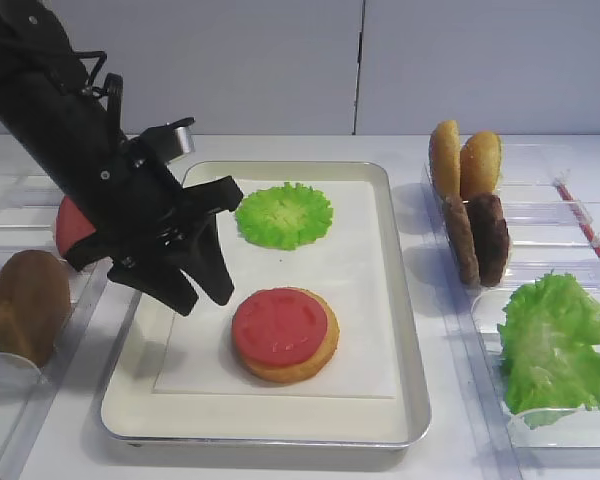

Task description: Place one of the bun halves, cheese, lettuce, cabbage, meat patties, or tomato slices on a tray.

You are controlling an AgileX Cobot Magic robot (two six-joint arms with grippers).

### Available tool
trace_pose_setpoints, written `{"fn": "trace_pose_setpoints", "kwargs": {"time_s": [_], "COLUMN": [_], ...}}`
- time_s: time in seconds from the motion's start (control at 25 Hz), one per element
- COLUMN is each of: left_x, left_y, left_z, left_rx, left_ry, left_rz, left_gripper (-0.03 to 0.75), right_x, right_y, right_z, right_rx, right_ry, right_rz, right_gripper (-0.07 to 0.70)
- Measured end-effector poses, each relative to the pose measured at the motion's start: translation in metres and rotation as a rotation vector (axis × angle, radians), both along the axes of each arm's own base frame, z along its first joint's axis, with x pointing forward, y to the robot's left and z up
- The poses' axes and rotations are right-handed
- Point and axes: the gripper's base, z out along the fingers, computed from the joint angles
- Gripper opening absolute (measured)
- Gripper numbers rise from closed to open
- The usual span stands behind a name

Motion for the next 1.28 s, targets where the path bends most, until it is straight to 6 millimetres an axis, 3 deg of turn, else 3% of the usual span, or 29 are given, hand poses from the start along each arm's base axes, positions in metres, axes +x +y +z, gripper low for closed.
{"fn": "trace_pose_setpoints", "kwargs": {"time_s": [0.2,0.4,0.56,0.92,1.28], "left_x": [-0.012,-0.04,-0.073,-0.159,-0.242], "left_y": [0.005,0.009,0.018,0.07,0.124], "left_z": [0.024,0.059,0.085,0.101,0.12], "left_rx": [0.092,0.234,0.3,0.295,0.226], "left_ry": [-0.081,-0.241,-0.375,-0.527,-0.857], "left_rz": [-0.006,-0.043,-0.071,-0.013,0.022], "left_gripper": [0.289,0.289,0.288,0.288,0.288], "right_x": [0.0,0.0,0.0,0.0,0.0], "right_y": [0.0,0.0,0.0,0.0,0.0], "right_z": [0.0,0.0,0.0,0.0,0.0], "right_rx": [0.0,0.0,0.0,0.0,0.0], "right_ry": [0.0,0.0,0.0,0.0,0.0], "right_rz": [0.0,0.0,0.0,0.0,0.0], "right_gripper": [0.381,0.381,0.381,0.381,0.381]}}
